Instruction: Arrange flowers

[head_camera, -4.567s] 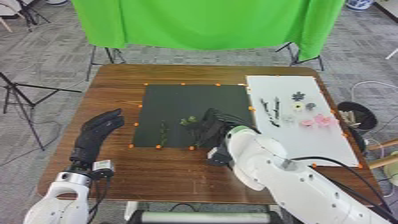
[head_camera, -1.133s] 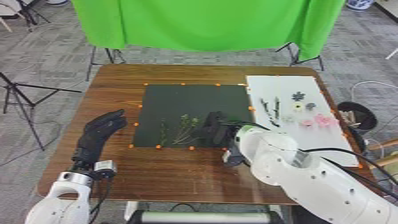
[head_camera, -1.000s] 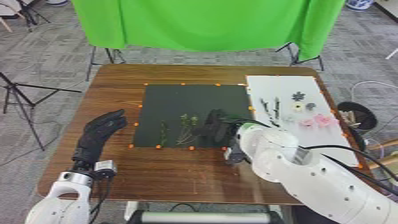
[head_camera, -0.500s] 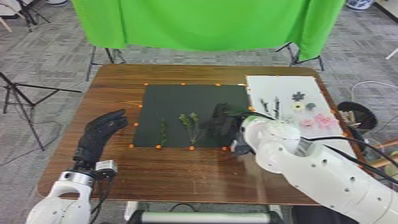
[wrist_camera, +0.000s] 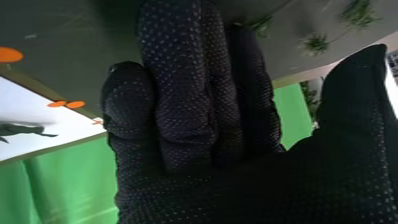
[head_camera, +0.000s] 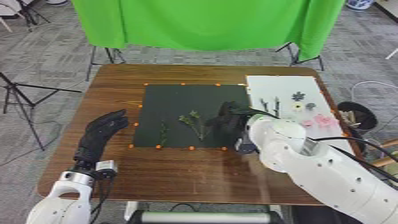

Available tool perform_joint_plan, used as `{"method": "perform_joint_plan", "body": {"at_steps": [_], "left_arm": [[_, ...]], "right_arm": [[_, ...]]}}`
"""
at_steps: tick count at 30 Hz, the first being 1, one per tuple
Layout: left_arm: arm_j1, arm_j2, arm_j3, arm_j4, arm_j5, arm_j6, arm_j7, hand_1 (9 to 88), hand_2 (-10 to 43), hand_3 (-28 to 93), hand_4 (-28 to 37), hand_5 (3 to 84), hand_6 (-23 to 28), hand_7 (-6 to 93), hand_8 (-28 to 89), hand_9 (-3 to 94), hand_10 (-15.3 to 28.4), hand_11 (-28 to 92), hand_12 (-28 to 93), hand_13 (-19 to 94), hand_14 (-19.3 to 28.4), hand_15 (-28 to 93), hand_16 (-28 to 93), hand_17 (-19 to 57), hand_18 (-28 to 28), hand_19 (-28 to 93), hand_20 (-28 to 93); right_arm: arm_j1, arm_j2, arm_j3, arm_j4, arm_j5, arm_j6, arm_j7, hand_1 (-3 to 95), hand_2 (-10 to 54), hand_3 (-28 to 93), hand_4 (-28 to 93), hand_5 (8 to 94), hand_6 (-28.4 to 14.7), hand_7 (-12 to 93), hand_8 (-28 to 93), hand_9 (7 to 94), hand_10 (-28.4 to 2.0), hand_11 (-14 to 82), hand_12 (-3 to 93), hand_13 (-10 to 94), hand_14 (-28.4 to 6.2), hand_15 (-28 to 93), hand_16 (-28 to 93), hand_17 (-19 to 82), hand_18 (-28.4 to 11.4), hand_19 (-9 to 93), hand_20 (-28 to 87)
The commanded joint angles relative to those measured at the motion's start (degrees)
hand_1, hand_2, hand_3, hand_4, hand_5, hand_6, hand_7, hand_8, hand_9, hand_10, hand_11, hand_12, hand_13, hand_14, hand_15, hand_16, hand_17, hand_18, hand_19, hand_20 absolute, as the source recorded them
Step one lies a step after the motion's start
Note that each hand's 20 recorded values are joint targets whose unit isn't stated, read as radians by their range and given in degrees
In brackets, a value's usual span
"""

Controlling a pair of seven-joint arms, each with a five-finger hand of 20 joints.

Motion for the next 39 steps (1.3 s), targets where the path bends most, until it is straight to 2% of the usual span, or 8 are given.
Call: {"method": "perform_joint_plan", "body": {"at_steps": [1,17,18,20,34,37,39], "left_arm": [[-0.3,-0.25,0.4,0.49,0.19,-1.1,-0.65,24.9,-6.6,71,-16.8,44.4,2.4,16.8,-7,41.3,12.6,21,16,34,17.1,17,3,3.0,13.3,12,14],[-0.28,-0.22,0.44,0.51,0.06,-0.79,-0.41,24.9,-6.6,71,-16.7,44.5,2.3,17.0,-7,41.3,12.6,20,16,34,17.1,17,3,3.0,13.3,12,14],[0.1,-0.28,0.32,0.28,0.07,-0.62,-0.39,24.9,-6.6,71,-16.7,44.5,2.4,17.0,-7,41.2,12.6,20,16,34,17.1,17,3,3.0,13.3,12,14],[-0.49,-0.28,0.48,0.59,0.09,-0.86,-0.48,24.9,-6.6,71,-16.7,44.5,2.4,16.9,-7,41.2,12.6,21,16,34,17.1,17,3,2.9,13.3,12,14],[-0.16,-0.41,0.53,0.38,0.11,-0.57,-0.32,24.9,-6.7,71,-16.9,44.5,2.4,16.8,-7,41.2,12.6,20,16,34,17.1,17,3,3.0,13.3,12,14],[-0.19,-0.46,0.58,0.4,0.17,-0.56,-0.26,24.9,-6.7,71,-16.8,44.4,2.3,16.8,-7,41.2,12.6,20,16,34,17.1,17,3,3.0,13.3,12,14],[-0.1,-0.48,0.5,0.36,0.13,-0.48,-0.26,25.0,-6.7,71,-16.9,44.4,2.4,16.7,-7,41.2,12.6,20,16,34,17.1,17,3,3.0,13.3,12,14]], "right_arm": [[-2.86,-0.5,0.0,-1.71,1.11,-1.67,0.29,24.8,8.8,56,-13,67.8,-0.9,14,-9,86.5,-15.9,18.6,20.5,88,-10.1,34,30,57,-15.0,81,30],[-2.08,-0.35,-0.64,-3.04,-1.13,-0.55,-0.78,22.6,8.4,59,-14,67.8,-0.7,14,-9,86.5,-15.8,18.6,20.5,88,-10.1,34,30,57,-15.0,81,29],[-1.99,-0.42,-0.5,-3.09,-1.46,-0.66,-1.01,22.5,8.3,59,-14,67.8,-0.7,14,-9,86.5,-15.8,18.6,20.5,88,-10.1,34,30,57,-15.0,81,29],[-1.74,-0.12,-0.18,-3.52,-1.23,-0.43,-1.03,22.4,8.3,60,-14,67.8,-0.7,14,-9,86.6,-15.8,18.6,20.6,88,-10.1,34,30,57,-15.1,81,29],[-1.16,2.09,3.23,-7.49,-0.48,-2.36,-2.34,20.9,7.0,61,-15,68.0,-0.4,14,-9,86.9,-15.6,18.8,20.6,88,-10.0,34,31,57,-15.1,82,29],[-2.05,3.5,5.16,-9.01,-0.97,-0.51,-2.54,20.7,6.7,62,-15,68.1,-0.5,14,-9,86.9,-15.7,18.8,20.7,88,-9.9,34,31,57,-15.0,82,29],[-2.01,4.48,5.52,-8.99,-2.46,3.06,-2.12,20.8,6.4,62,-15,67.8,-0.6,14,-9,86.0,-15.7,18.5,20.7,87,-9.8,33,31,56,-14.7,81,29]]}}
